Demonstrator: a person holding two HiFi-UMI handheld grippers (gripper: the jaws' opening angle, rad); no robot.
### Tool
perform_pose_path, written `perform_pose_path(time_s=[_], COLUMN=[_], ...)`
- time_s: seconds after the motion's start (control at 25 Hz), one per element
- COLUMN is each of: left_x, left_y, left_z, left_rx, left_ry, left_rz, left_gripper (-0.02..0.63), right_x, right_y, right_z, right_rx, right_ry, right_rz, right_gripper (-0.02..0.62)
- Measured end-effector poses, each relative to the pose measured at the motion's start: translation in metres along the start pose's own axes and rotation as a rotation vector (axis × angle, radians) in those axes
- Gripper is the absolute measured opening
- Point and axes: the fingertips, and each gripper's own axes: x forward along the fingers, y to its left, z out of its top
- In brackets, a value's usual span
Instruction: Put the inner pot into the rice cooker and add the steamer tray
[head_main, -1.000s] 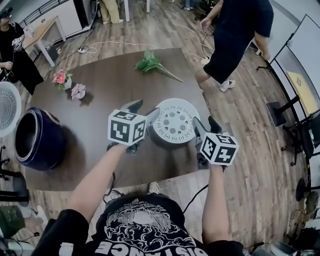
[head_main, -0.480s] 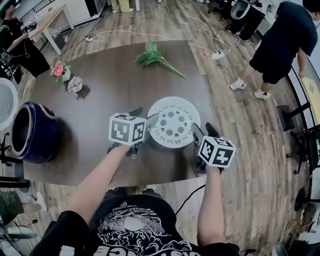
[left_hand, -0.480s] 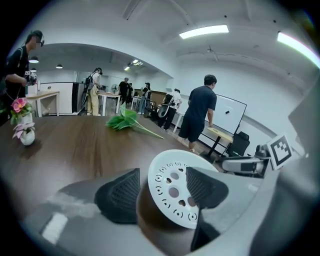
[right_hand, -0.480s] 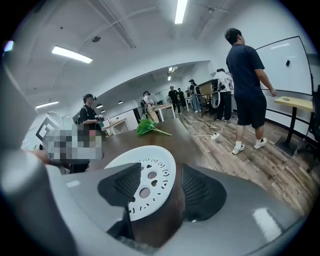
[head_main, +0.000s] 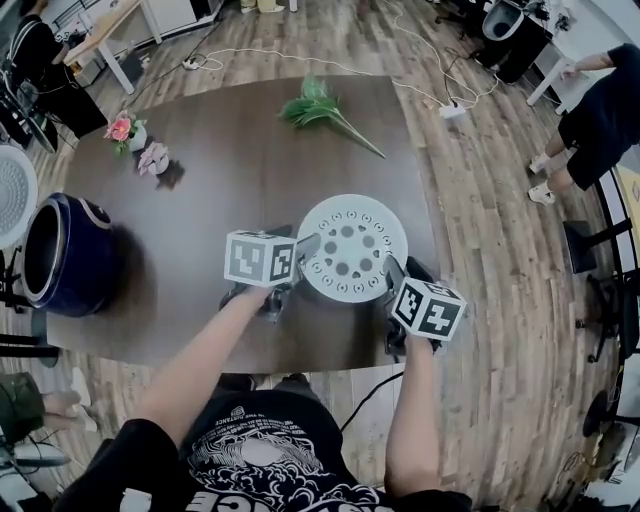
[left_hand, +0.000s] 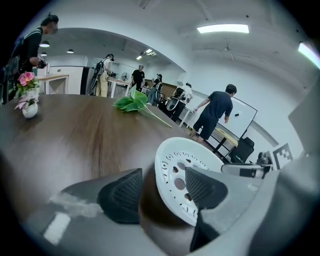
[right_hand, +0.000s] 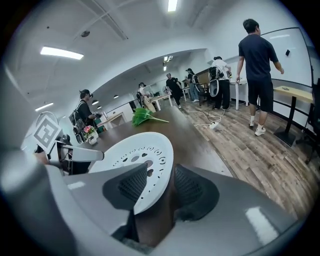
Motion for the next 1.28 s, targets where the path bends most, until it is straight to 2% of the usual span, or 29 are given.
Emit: perform_pose_path(time_s=[0.08, 0.4, 0.56, 0.76, 0.96, 1.28], left_x=[0.002, 0.005, 0.006, 0.004, -0.001, -0.029], left_y=[0.003, 0.0, 0.001, 0.0, 0.001, 0.008], left_z=[-0.004, -0.017, -0.021, -0.022, -0.025, -0.009], left_rx=[-0.026, -0.1, -0.134, -0.157, -0.149, -0.152], left_ry=[0.008, 0.03, 0.042, 0.039, 0.043, -0.025], left_rz=[-0.003, -0.044, -0.052, -0.05, -0.034, -0.024], left_gripper=[0.273, 0.219, 0.151, 0.103, 0.101, 0.1], right_x=[0.002, 0.004, 0.005, 0.003, 0.0, -0.006], right_y=[-0.001, 0.0, 0.0, 0.002, 0.007, 0.03], right_z=[-0.003, -0.01, -0.013, -0.012, -0.01, 0.009], right_rx=[-0.005, 0.007, 0.011, 0.014, 0.004, -0.032], right_ry=[0.003, 0.012, 0.015, 0.013, 0.007, -0.031], right_rz=[-0.011, -0.016, -0.022, -0.029, -0.023, 0.012], right_gripper=[0.152, 0.131, 0.129, 0.124, 0.117, 0.11])
